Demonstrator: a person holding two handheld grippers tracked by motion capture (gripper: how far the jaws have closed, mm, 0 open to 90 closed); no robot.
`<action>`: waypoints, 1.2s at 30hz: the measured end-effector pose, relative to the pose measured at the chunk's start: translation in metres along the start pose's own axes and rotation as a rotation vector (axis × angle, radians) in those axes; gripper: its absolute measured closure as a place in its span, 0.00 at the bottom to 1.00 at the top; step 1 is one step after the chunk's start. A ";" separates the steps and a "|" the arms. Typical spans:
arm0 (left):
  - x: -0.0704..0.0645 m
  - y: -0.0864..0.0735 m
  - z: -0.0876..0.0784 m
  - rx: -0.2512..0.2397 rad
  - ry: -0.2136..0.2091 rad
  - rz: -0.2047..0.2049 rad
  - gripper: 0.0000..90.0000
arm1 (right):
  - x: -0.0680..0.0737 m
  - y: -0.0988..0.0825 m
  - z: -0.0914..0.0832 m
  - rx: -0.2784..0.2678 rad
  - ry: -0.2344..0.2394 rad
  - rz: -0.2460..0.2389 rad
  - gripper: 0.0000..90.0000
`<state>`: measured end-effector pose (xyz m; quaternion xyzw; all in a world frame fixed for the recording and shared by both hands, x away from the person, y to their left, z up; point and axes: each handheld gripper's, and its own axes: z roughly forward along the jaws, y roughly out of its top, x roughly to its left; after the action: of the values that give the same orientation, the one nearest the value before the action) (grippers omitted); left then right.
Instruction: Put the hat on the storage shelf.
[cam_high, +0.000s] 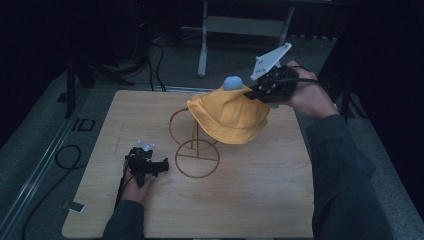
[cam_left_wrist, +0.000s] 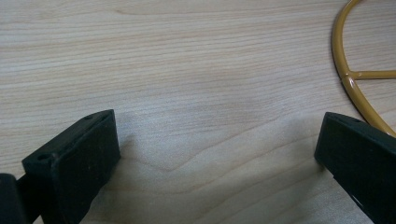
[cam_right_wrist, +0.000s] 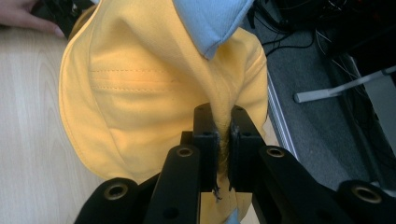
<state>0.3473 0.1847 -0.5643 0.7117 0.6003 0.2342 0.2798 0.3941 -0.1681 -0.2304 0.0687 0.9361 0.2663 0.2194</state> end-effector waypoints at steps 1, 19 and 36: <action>0.000 0.000 0.000 -0.001 0.000 0.000 0.00 | 0.000 0.003 0.002 -0.001 0.004 0.000 0.93; 0.000 0.000 0.000 0.001 -0.003 -0.002 0.00 | 0.019 0.068 0.058 0.022 0.037 -0.051 0.92; 0.000 0.000 0.000 0.000 -0.003 0.000 0.00 | 0.043 0.092 0.101 0.020 0.145 -0.076 0.80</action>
<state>0.3473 0.1846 -0.5643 0.7119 0.6001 0.2330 0.2807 0.4015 -0.0321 -0.2747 0.0158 0.9540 0.2527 0.1602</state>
